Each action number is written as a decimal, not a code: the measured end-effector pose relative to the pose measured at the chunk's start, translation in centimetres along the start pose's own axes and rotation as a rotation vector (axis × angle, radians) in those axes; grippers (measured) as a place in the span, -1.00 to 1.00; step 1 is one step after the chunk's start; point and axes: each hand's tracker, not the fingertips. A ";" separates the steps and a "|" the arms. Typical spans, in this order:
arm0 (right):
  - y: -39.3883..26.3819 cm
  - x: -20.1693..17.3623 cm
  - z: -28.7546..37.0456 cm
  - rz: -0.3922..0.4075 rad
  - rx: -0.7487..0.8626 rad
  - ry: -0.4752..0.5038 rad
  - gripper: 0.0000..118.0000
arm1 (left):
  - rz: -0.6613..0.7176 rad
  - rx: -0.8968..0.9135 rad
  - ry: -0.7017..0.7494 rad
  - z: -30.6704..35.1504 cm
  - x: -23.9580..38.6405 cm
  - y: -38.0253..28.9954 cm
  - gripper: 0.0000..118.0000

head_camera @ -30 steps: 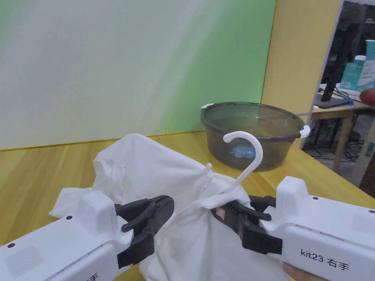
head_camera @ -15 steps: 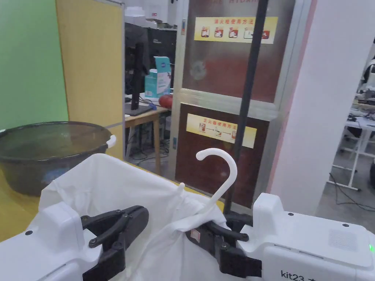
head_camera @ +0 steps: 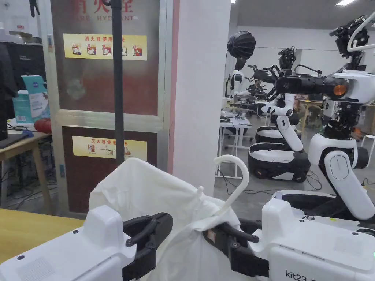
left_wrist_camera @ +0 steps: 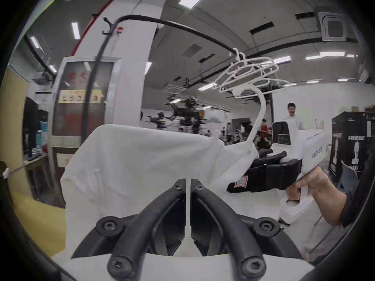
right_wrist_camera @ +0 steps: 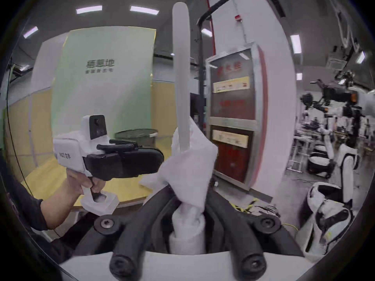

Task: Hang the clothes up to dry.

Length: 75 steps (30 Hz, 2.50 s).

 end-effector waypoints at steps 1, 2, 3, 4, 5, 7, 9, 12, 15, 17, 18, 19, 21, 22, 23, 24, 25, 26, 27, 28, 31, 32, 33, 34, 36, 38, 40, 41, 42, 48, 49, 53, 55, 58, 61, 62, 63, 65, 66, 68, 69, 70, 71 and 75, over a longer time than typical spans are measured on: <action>0.4 -0.1 0.8 0.082 0.060 -0.005 -0.91 | -0.002 0.005 -0.043 -0.6 0.3 0.0 -1.00; 0.1 0.0 1.3 0.060 0.041 -0.034 -0.91 | 0.005 0.017 -0.058 -1.1 0.6 -0.1 -1.00; -0.1 0.4 1.7 0.037 0.018 -0.069 -0.91 | 0.011 0.021 -0.058 -1.6 0.9 -0.1 -1.00; -0.3 0.5 2.1 0.048 0.019 -0.087 -0.91 | 0.009 0.021 -0.061 -1.9 1.2 -0.2 -1.00; -0.5 0.6 2.5 0.044 0.017 -0.113 -0.91 | 0.005 0.020 -0.059 -2.3 1.5 -0.2 -1.00; -0.8 1.0 3.1 0.012 0.004 -0.126 -0.91 | 0.003 0.018 -0.067 -2.8 2.0 -0.5 -1.00; -1.1 0.9 3.6 0.029 0.010 -0.150 -0.91 | 0.009 0.042 -0.070 -3.0 2.2 -0.6 -1.00; -1.7 1.3 3.7 0.008 0.011 -0.167 -0.91 | 0.011 0.034 -0.074 -3.5 2.5 -1.0 -1.00; -2.8 1.4 3.4 -0.044 -0.007 -0.174 -0.91 | 0.028 0.048 -0.025 -3.9 2.9 -1.4 -1.00; -3.1 0.9 3.0 -0.008 0.009 -0.214 -0.91 | 0.017 0.061 0.012 -4.0 3.2 -1.5 -1.00; -3.1 0.8 3.0 -0.011 0.018 -0.225 -0.91 | 0.005 0.096 0.078 -4.0 3.6 -1.5 -1.00; -2.9 1.0 2.8 -0.027 0.026 -0.223 -0.91 | 0.007 0.140 0.129 -4.1 3.9 -1.2 -1.00; -3.0 0.9 2.7 -0.042 0.044 -0.240 -0.91 | 0.037 0.189 0.183 -4.0 4.1 0.3 -1.00; -2.9 0.7 2.6 -0.050 0.025 -0.251 -0.91 | 0.047 0.233 0.236 -4.1 4.4 1.7 -1.00; -2.7 0.7 2.7 -0.056 0.018 -0.274 -0.91 | 0.039 0.271 0.264 -4.2 4.6 3.0 -1.00; -2.3 0.6 2.7 -0.027 0.029 -0.282 -0.91 | 0.024 0.285 0.292 -4.3 4.9 4.8 -1.00; -2.0 0.5 2.7 -0.029 0.032 -0.291 -0.91 | 0.012 0.312 0.317 -4.4 5.2 6.5 -1.00; -1.7 0.5 2.9 -0.022 0.041 -0.292 -0.91 | -0.023 0.340 0.322 -4.6 5.7 8.2 -1.00; -1.2 0.4 2.9 -0.025 0.043 -0.297 -0.91 | -0.059 0.351 0.353 -4.7 6.3 9.9 -1.00; -0.9 0.3 3.0 -0.034 0.056 -0.320 -0.91 | -0.093 0.385 0.408 -5.0 7.0 11.6 -1.00; 0.3 -0.1 2.9 -0.048 0.062 -0.348 -0.91 | -0.123 0.428 0.441 -4.9 8.2 14.5 -1.00; 1.0 -0.3 3.1 -0.004 0.099 -0.368 -0.91 | -0.121 0.440 0.448 -5.0 8.5 15.3 -1.00; 2.0 -0.4 3.3 0.057 0.159 -0.371 -0.91 | -0.095 0.437 0.444 -4.7 8.9 16.1 -1.00; 1.6 -0.2 3.0 -0.092 0.060 -0.360 -0.91 | -0.080 0.439 0.410 -4.6 9.2 16.6 -1.00; 3.8 -0.8 3.4 0.088 0.195 -0.390 -0.91 | -0.106 0.454 0.385 -4.0 10.0 16.7 -1.00; 4.7 -0.5 3.2 -0.006 0.145 -0.364 -0.91 | -0.129 0.453 0.408 -3.4 10.5 16.5 -1.00; 6.4 -0.4 3.1 0.009 0.167 -0.364 -0.91 | -0.099 0.453 0.390 -2.6 10.4 16.4 -1.00; 7.4 -0.3 3.3 0.038 0.204 -0.358 -0.91 | -0.075 0.455 0.377 -2.4 10.2 16.3 -1.00; 8.2 0.1 3.2 0.016 0.194 -0.325 -0.91 | -0.061 0.441 0.376 -2.0 10.2 16.3 -1.00; 15.3 1.1 3.1 0.079 0.250 -0.365 -0.91 | -0.140 0.448 0.415 -1.1 11.0 16.5 -1.00; 17.2 1.3 2.9 0.148 0.274 -0.377 -0.91 | -0.136 0.445 0.413 -1.1 11.0 16.5 -1.00; 23.2 2.5 1.9 0.151 0.267 -0.366 -0.91 | -0.130 0.419 0.379 -1.0 11.4 16.7 -1.00; 26.5 3.3 1.1 0.155 0.247 -0.365 -0.91 | -0.151 0.424 0.382 -1.1 11.7 16.8 -1.00; 30.4 4.7 -0.7 0.172 0.213 -0.379 -0.91 | -0.078 0.424 0.319 -0.8 11.3 17.6 -1.00; 32.8 6.0 -2.6 0.105 0.180 -0.433 -0.91 | -0.085 0.433 0.351 -0.7 11.3 18.2 -1.00; 34.3 6.1 -3.2 0.203 0.253 -0.451 -0.91 | -0.122 0.441 0.375 -0.6 11.4 18.3 -1.00; 34.2 6.5 -3.9 0.098 0.169 -0.447 -0.91 | -0.163 0.453 0.397 -0.7 11.5 18.3 -1.00; 35.8 7.3 -5.2 0.062 0.165 -0.454 -0.91 | -0.151 0.434 0.392 -0.4 11.3 18.7 -1.00; 36.8 7.4 -5.9 0.111 0.184 -0.467 -0.91 | -0.114 0.431 0.372 -0.2 11.0 18.8 -1.00; 38.4 8.0 -7.1 0.100 0.193 -0.480 -0.91 | -0.084 0.451 0.344 0.0 10.7 18.7 -1.00; 39.1 8.3 -7.6 0.065 0.177 -0.498 -0.91 | -0.098 0.450 0.353 -0.1 10.8 18.6 -1.00; 39.7 8.3 -8.1 0.057 0.157 -0.502 -0.91 | -0.132 0.437 0.381 -0.1 10.8 18.5 -1.00; 40.8 8.3 -8.4 0.154 0.184 -0.525 -0.91 | -0.144 0.430 0.379 -0.1 10.6 18.4 -1.00; 41.6 9.2 -10.3 0.096 0.117 -0.556 -0.91 | -0.135 0.409 0.388 0.5 9.6 17.9 -1.00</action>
